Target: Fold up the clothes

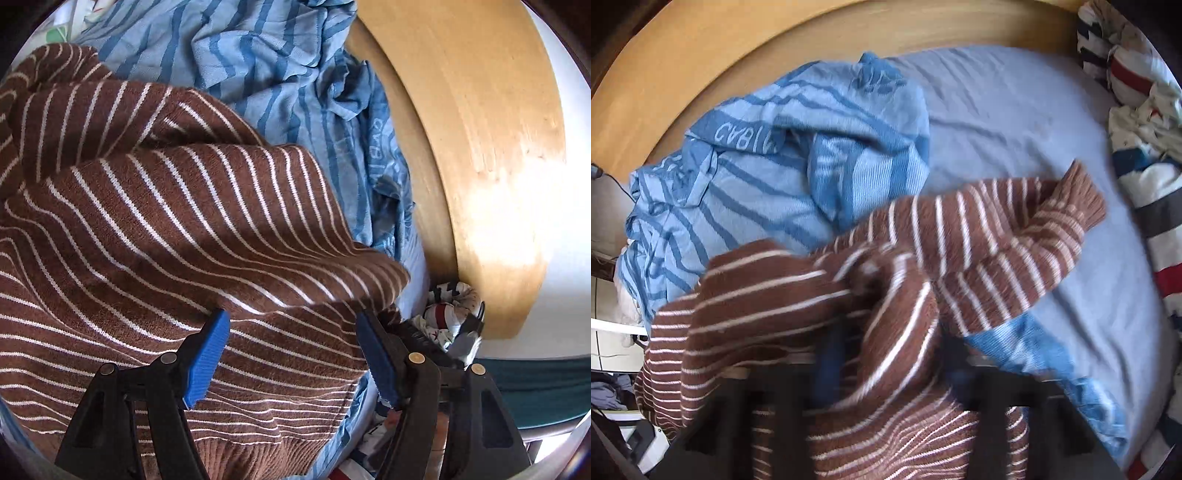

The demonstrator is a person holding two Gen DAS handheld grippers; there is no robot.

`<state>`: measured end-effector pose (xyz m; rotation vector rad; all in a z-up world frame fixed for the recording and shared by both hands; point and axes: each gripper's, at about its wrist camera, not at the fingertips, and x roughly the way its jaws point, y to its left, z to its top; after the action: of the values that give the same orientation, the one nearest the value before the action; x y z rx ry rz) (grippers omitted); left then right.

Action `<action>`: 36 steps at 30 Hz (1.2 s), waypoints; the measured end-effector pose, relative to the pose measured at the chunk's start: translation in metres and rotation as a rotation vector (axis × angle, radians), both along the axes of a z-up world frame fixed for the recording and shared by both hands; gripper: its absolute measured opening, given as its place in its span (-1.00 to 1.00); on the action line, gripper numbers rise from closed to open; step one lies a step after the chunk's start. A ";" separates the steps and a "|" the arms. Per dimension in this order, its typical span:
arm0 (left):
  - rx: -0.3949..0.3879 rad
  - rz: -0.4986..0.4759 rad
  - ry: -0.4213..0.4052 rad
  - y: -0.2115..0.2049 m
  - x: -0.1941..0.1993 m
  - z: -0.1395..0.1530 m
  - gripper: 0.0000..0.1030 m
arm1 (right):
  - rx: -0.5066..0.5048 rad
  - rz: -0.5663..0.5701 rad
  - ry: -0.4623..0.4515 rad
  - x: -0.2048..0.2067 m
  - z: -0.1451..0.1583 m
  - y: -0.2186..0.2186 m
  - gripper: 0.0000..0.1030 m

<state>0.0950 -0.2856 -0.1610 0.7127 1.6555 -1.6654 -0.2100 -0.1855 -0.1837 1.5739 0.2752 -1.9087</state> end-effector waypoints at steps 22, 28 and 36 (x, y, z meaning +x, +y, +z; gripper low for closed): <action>0.106 -0.007 -0.044 0.035 0.000 0.011 0.38 | -0.042 -0.475 0.100 0.113 0.093 0.240 0.60; 0.149 -0.140 -0.225 -0.011 -0.063 -0.001 0.39 | 0.008 -0.338 0.097 0.058 0.090 0.173 0.52; 0.289 -0.344 -0.452 -0.002 -0.098 -0.110 -0.17 | 0.207 -0.056 0.024 0.051 0.028 0.097 0.65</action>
<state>-0.0025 -0.2873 -0.2706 1.4678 1.5105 -1.3515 -0.1588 -0.0887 -0.1552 1.7084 0.4570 -1.9959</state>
